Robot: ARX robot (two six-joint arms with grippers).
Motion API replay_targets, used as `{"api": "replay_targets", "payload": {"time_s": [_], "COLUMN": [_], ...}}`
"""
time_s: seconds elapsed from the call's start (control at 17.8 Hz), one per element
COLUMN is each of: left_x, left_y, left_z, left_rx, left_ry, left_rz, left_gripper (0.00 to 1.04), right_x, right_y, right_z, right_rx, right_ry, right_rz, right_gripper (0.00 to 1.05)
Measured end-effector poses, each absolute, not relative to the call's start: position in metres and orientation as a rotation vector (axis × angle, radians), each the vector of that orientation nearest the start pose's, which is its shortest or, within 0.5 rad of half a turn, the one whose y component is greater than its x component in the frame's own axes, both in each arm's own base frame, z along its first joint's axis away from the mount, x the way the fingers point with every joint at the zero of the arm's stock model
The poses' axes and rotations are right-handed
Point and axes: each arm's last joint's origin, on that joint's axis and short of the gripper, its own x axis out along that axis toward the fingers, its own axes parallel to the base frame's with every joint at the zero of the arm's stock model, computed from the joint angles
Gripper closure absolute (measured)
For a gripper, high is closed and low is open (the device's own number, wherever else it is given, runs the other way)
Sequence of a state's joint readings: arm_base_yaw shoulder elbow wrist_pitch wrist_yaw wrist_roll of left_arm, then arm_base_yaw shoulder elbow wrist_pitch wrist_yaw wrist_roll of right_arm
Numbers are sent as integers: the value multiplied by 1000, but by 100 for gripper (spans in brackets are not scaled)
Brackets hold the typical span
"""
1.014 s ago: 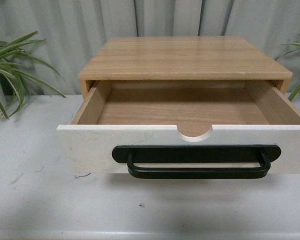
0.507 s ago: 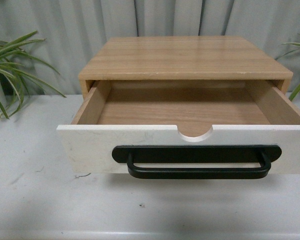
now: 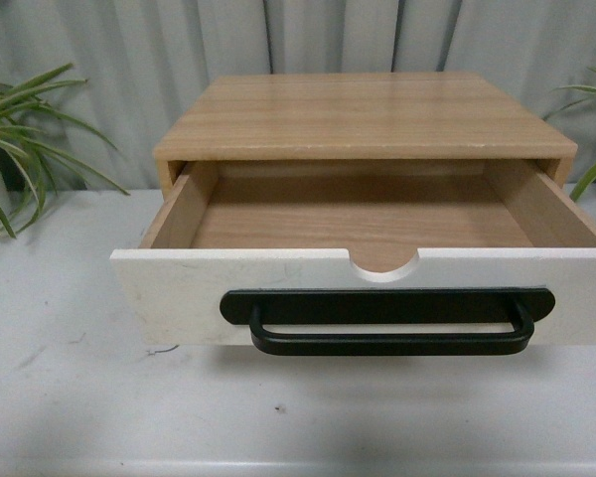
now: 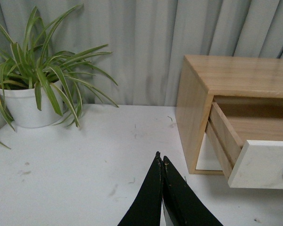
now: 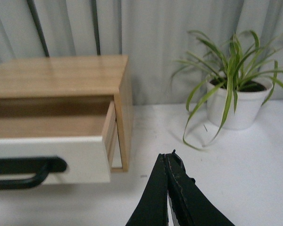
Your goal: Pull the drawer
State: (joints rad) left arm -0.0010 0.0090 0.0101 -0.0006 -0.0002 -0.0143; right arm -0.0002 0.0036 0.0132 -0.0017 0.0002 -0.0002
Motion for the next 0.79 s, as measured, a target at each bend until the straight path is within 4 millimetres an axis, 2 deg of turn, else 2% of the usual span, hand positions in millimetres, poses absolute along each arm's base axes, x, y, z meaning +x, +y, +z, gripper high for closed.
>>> {"api": "replay_targets", "payload": {"time_s": [0.34, 0.39, 0.45, 0.56, 0.73, 0.79], "left_x": [98, 98, 98, 98, 98, 98], "left_y": [0, 0, 0, 0, 0, 0], "left_z": [166, 166, 166, 166, 166, 166], "left_rx": [-14, -14, -14, -14, -14, -14], "left_ry": [2, 2, 2, 2, 2, 2], "left_rz": [0, -1, 0, 0, 0, 0], "left_gripper": [103, 100, 93, 76, 45, 31], "right_x": [97, 97, 97, 97, 97, 97], "right_y": [0, 0, 0, 0, 0, 0], "right_z": [167, 167, 167, 167, 167, 167], "right_rx": [0, 0, 0, -1, -1, -1], "right_ry": [-6, -6, -6, -6, -6, -6], "right_rz": [-1, 0, -1, -1, -1, -1], "right_gripper": [103, 103, 98, 82, 51, 36]}}
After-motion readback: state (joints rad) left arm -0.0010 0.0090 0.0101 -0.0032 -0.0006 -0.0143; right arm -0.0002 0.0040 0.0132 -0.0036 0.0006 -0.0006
